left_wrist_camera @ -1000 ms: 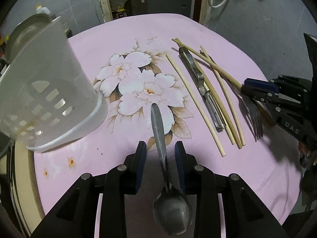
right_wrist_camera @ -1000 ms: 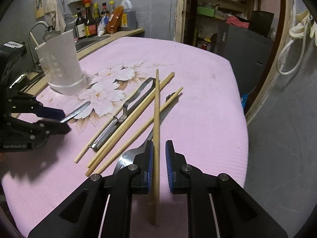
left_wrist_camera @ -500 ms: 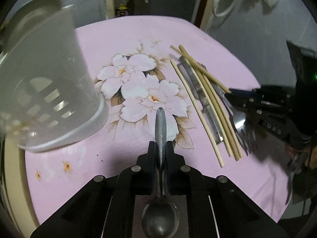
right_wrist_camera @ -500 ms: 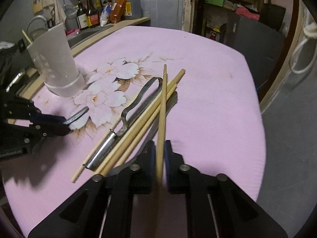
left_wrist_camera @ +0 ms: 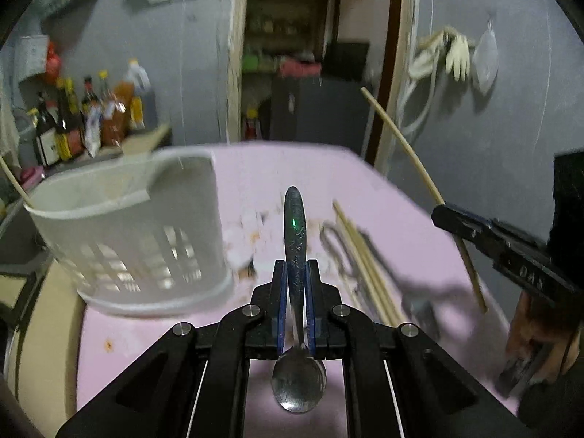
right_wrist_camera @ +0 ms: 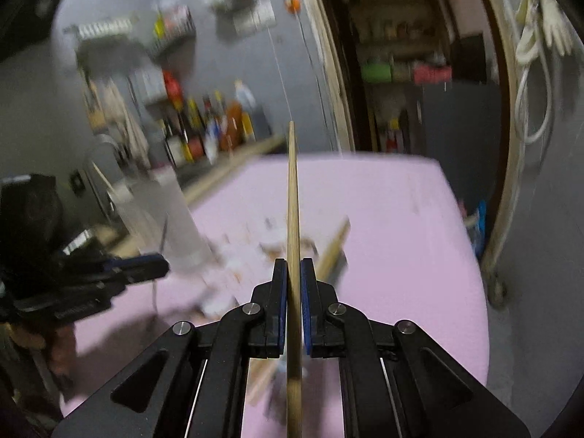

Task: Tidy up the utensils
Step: 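Lift the spoon and chopstick and carry both over the white basket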

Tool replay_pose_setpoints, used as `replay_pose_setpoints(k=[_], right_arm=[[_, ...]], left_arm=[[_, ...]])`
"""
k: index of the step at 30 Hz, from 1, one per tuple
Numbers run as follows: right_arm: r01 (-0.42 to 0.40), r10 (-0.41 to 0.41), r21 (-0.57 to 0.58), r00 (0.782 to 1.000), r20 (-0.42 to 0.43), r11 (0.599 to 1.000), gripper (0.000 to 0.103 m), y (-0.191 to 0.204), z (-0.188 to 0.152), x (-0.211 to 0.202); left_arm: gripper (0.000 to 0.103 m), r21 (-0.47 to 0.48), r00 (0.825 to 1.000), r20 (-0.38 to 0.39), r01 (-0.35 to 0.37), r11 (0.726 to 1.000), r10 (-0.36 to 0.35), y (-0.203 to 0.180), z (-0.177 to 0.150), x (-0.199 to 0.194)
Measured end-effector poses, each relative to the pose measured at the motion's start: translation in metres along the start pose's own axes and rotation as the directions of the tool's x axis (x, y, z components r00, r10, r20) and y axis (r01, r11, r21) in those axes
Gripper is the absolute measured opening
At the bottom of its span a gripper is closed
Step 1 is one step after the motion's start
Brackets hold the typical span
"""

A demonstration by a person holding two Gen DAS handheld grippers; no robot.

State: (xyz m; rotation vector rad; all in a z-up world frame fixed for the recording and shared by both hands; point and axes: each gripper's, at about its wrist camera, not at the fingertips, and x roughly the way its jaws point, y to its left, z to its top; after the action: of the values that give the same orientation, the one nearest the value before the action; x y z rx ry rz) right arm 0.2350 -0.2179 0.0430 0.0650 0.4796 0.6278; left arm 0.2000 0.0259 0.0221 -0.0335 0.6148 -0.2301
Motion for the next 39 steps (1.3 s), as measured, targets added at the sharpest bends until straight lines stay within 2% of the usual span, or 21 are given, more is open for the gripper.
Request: replay_pose_setpoints(k=[5, 7, 12, 19, 24, 27, 34, 37, 39], right_arm=[[-0.013, 0.022, -0.045, 0.983, 0.183, 0.999, 0.005, 0.025, 0.012, -0.007], [-0.029, 0.042, -0.056, 0.969, 0.245, 0.998, 0.005, 0.032, 0.019, -0.008], [-0.060, 0.078, -0.060, 0.917, 0.390, 0.996, 0.005, 0.052, 0.042, -0.007], [-0.079, 0.085, -0.033, 0.853, 0.515, 0.996, 0.005, 0.079, 0.076, 0.009], [-0.194, 0.155, 0.008, 0.806, 0.571, 0.981, 0.005, 0.094, 0.097, 0.030], [-0.252, 0.195, 0.016, 0.785, 0.587, 0.967, 0.005, 0.103, 0.103, 0.043], [-0.331, 0.256, 0.024, 0.773, 0.580, 0.943, 0.005, 0.115, 0.111, 0.084], [-0.329, 0.262, 0.021, 0.786, 0.561, 0.944, 0.005, 0.119, 0.109, 0.098], [-0.313, 0.256, 0.015, 0.800, 0.542, 0.949, 0.005, 0.121, 0.105, 0.107]], left_arm=[[0.007, -0.013, 0.994, 0.107, -0.018, 1.000, 0.019, 0.001, 0.025, -0.025], [0.007, -0.021, 0.990, 0.140, -0.020, 1.000, 0.023, 0.003, 0.034, -0.030], [0.007, -0.035, 0.972, 0.227, -0.051, 0.998, 0.058, 0.017, 0.062, -0.060], [0.007, -0.106, 0.933, 0.328, -0.118, 0.987, 0.146, 0.062, 0.096, -0.088], [0.007, -0.206, 0.900, 0.359, -0.181, 0.962, 0.246, 0.105, 0.110, -0.093], [0.007, -0.254, 0.879, 0.373, -0.212, 0.944, 0.298, 0.126, 0.111, -0.091], [0.007, -0.326, 0.852, 0.363, -0.263, 0.908, 0.378, 0.159, 0.103, -0.073], [0.007, -0.325, 0.841, 0.356, -0.298, 0.898, 0.407, 0.163, 0.097, -0.066], [0.007, -0.334, 0.840, 0.355, -0.296, 0.895, 0.410, 0.166, 0.092, -0.063]])
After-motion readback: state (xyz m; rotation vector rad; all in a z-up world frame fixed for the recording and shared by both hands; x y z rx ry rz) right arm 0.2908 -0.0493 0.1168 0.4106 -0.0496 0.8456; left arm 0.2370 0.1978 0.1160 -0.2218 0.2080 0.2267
